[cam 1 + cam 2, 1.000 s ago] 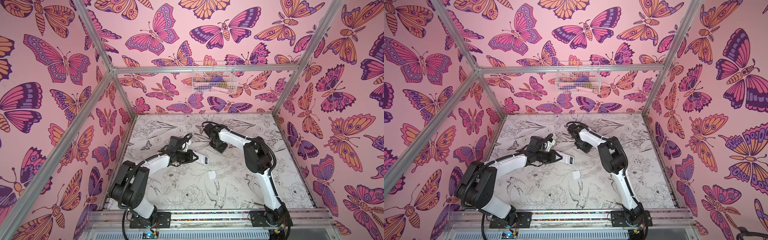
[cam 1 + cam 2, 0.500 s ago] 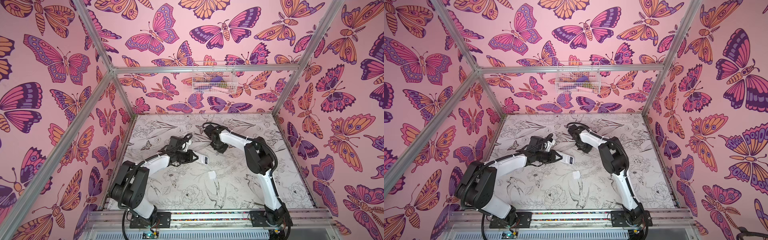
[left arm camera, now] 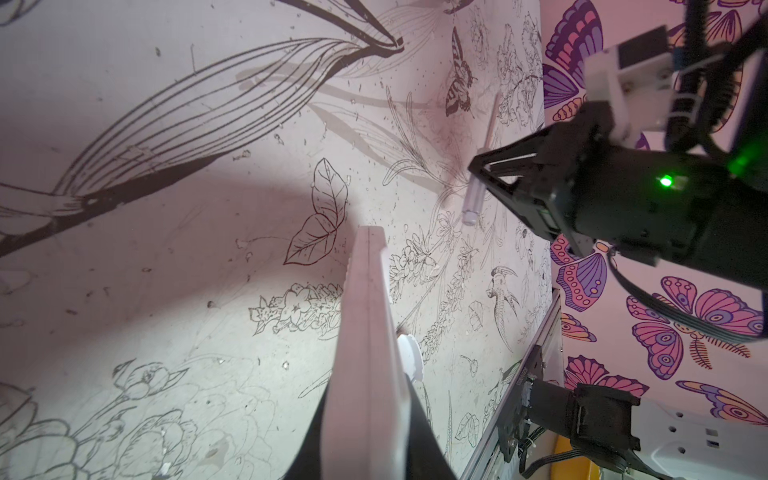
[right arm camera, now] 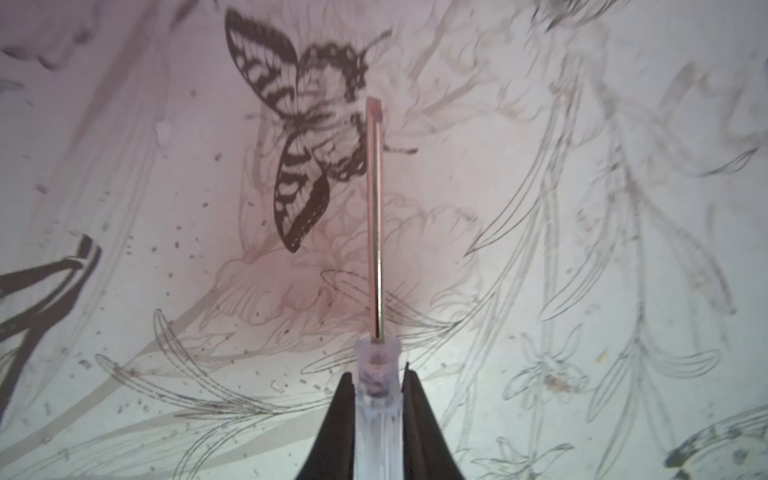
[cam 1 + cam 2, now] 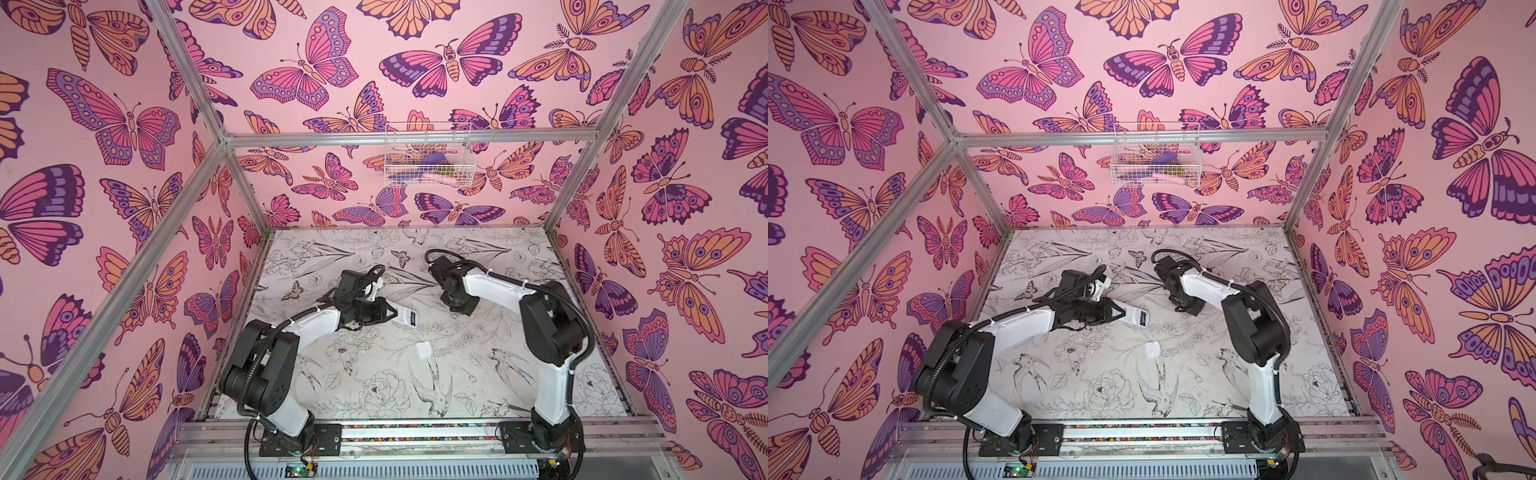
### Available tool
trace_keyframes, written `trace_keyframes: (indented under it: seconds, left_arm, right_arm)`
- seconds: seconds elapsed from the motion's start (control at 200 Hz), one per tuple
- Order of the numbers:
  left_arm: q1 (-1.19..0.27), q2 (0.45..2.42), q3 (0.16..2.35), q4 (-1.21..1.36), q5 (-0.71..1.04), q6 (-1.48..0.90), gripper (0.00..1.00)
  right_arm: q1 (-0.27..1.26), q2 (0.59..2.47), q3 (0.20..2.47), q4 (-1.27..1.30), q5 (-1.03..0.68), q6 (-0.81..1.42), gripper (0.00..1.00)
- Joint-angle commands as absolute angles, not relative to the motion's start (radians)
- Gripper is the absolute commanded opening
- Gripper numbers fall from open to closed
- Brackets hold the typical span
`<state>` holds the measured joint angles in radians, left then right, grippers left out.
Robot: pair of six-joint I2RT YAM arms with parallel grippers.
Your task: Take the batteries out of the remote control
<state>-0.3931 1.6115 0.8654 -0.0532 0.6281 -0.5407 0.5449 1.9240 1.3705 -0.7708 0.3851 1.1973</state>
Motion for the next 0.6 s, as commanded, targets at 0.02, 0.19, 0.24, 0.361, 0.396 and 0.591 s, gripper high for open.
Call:
trace_keyframes:
  seconds: [0.02,0.19,0.24,0.361,0.396,0.591]
  left_arm:
    - [-0.399,1.660,0.897,-0.032,0.663,-0.590,0.05]
    - [-0.429,1.719,0.926,-0.018,0.692,-0.606,0.06]
    - [-0.433,1.738,0.935,-0.016,0.695,-0.612,0.07]
    - [-0.433,1.775,0.951,-0.018,0.695,-0.615,0.06]
    - [-0.433,1.782,0.956,-0.021,0.690,-0.613,0.07]
    - [-0.433,1.824,0.976,-0.039,0.680,-0.598,0.16]
  right_arm:
    - [0.512,1.769,1.259,-0.663,0.407,1.036,0.00]
    - [0.471,1.551,1.089,-0.591,0.378,0.854,0.00]
    - [0.460,1.478,1.030,-0.554,0.345,0.798,0.00]
    - [0.445,1.342,0.925,-0.469,0.244,0.672,0.00]
    - [0.445,1.313,0.900,-0.453,0.216,0.636,0.00]
    - [0.445,1.230,0.824,-0.395,0.050,0.459,0.00]
